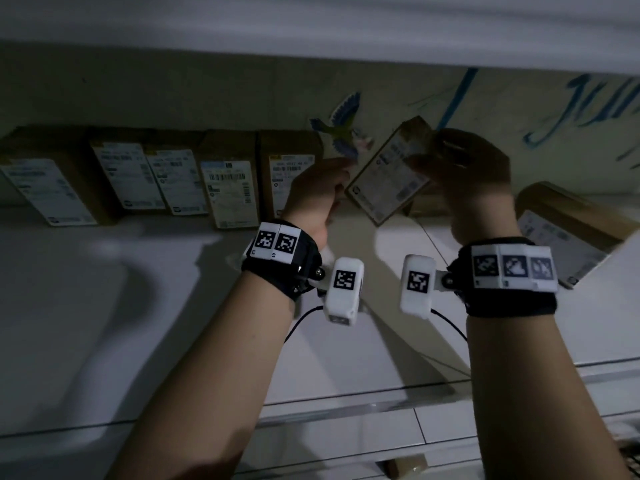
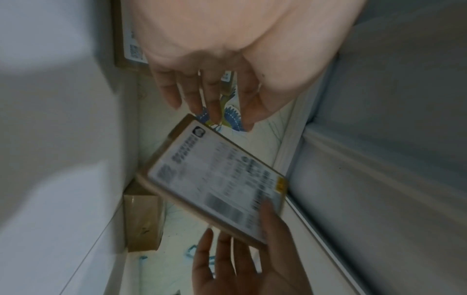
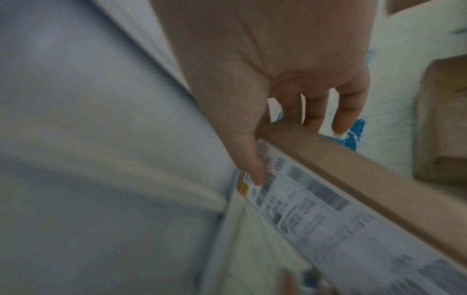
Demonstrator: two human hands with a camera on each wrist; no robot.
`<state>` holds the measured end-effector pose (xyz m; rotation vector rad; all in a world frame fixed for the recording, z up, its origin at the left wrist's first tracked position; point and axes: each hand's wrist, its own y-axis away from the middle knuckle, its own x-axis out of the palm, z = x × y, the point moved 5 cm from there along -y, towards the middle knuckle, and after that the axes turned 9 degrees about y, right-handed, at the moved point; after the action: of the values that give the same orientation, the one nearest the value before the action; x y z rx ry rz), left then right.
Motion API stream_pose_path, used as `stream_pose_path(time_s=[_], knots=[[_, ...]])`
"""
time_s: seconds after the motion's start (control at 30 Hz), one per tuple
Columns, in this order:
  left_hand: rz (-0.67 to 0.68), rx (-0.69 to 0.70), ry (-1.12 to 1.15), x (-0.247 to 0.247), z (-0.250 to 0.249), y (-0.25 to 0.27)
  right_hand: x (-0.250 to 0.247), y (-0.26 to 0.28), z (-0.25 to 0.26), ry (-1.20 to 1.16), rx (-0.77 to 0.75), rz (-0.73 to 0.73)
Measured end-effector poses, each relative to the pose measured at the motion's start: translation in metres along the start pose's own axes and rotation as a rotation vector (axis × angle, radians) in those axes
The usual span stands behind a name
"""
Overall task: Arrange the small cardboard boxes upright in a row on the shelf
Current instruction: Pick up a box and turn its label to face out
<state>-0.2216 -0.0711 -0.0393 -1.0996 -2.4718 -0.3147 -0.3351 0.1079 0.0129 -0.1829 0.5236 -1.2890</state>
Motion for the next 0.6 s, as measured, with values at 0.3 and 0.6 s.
stream_pose_path(time_s=[0.3, 0.6], knots=[[0.253, -0.216, -0.042, 0.019, 0.020, 0.014, -0.011, 0.035, -0.001, -0.221, 0.106, 0.108], [0.410, -0.194, -0.037, 0.025, 0.017, 0.023, 0.007, 0.042, -0.005, -0.216, 0.155, 0.126]])
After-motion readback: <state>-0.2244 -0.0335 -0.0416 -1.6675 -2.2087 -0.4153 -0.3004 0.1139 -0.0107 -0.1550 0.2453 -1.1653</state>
